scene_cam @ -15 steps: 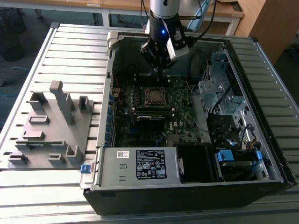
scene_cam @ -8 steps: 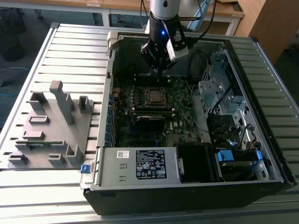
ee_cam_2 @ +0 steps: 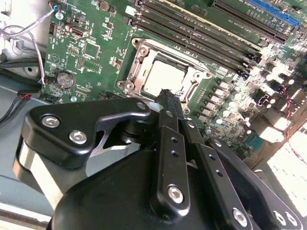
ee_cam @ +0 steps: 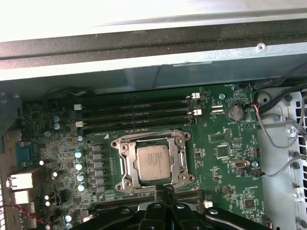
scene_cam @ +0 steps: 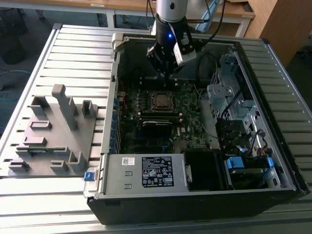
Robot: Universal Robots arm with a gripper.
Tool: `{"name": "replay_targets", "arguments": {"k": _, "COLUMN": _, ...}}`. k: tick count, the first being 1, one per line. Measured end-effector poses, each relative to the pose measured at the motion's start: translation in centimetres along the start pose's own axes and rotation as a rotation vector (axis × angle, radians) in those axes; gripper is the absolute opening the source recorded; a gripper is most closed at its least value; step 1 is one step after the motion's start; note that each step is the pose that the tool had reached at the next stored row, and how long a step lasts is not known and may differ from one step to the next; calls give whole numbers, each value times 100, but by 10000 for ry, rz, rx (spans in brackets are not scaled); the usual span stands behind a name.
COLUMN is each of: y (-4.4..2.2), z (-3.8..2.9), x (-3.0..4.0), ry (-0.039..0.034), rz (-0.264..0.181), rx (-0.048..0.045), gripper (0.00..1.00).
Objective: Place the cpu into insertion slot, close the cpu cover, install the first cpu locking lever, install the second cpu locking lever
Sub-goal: 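Install the second cpu locking lever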
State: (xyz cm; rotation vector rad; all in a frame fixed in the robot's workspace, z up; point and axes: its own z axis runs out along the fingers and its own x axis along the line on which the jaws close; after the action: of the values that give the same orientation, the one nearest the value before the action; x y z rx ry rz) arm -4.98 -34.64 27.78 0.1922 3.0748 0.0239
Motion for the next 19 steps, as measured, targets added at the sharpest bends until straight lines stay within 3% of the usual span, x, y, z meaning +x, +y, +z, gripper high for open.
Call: {"name": "replay_targets", "arguments": {"k": 19, "y": -1, "z": 73, "x": 4, "ry": 0, "rz": 0, "rx": 0, "gripper": 10}}
